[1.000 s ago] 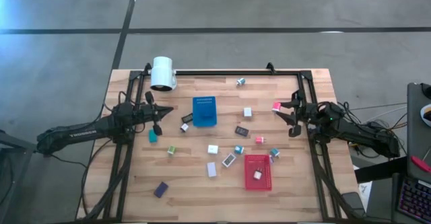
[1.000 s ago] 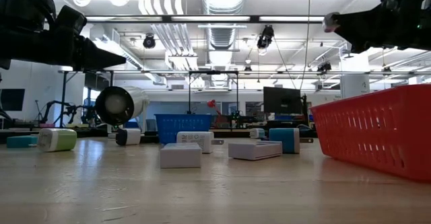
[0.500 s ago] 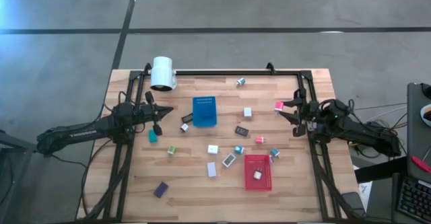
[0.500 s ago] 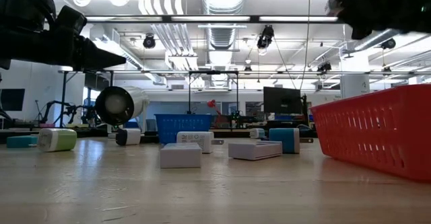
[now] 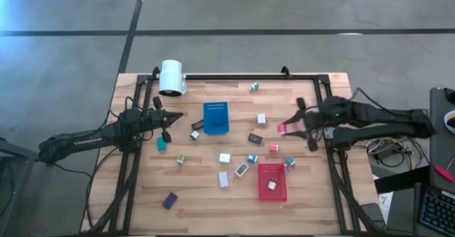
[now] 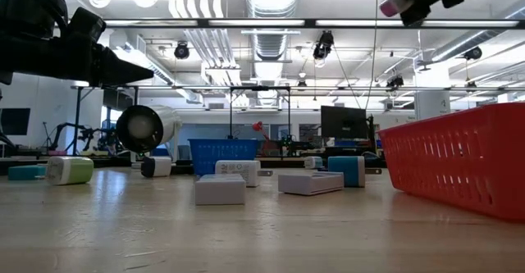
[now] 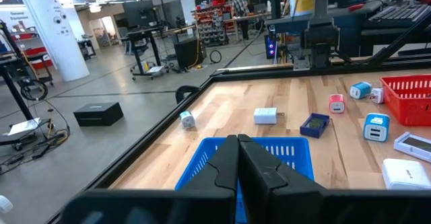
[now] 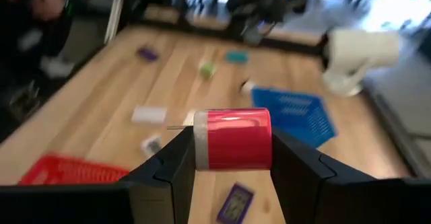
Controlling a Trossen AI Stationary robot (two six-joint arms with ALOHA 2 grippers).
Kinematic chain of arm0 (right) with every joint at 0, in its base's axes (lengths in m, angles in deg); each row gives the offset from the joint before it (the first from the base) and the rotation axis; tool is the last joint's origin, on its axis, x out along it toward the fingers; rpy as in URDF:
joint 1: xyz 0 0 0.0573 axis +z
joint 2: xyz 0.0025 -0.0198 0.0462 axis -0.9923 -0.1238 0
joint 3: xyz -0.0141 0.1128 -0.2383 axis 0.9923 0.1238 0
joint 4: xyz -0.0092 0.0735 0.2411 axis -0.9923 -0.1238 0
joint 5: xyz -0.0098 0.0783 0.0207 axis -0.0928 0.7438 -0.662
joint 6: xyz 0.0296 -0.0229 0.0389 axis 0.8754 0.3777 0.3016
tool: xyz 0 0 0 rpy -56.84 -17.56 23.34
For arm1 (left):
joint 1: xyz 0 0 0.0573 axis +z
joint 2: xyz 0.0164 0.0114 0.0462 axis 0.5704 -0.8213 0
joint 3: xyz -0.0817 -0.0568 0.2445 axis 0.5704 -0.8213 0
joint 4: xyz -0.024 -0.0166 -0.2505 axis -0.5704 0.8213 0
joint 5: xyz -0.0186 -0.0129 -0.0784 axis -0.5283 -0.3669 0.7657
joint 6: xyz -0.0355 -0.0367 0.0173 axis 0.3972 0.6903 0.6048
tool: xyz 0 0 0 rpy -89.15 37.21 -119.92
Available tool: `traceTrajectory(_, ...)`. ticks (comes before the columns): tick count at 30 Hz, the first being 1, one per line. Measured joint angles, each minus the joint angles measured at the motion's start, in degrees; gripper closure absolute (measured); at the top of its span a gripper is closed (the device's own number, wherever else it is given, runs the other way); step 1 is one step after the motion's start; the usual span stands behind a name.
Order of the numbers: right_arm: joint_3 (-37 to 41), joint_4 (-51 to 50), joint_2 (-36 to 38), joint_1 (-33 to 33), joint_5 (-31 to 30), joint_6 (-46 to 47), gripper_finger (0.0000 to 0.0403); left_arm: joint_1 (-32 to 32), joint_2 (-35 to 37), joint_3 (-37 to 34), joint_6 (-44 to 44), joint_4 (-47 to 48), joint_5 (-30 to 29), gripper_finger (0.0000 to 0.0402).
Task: Pick & Place Office items
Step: Put the left pink charger adapter into the red bin
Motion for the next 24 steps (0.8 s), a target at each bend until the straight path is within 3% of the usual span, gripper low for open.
traceTrajectory(8,-9.5,-9.7,-18.2,13.3,-10.0,3.6,0.0256,0.0,0.0,0.0,0.1,0.2,0.0,0.0388)
traceTrajectory(16,-15.4,-14.3,-32.9,23.3,-10.0,9.9,0.0256,0.0,0.0,0.0,0.1,0.5,0.0,0.0389)
traceTrajectory(24,-19.7,-19.1,-45.5,25.4,-9.5,13.9,0.0256,0.0,0.0,0.0,0.1,0.5,0.1,0.0388)
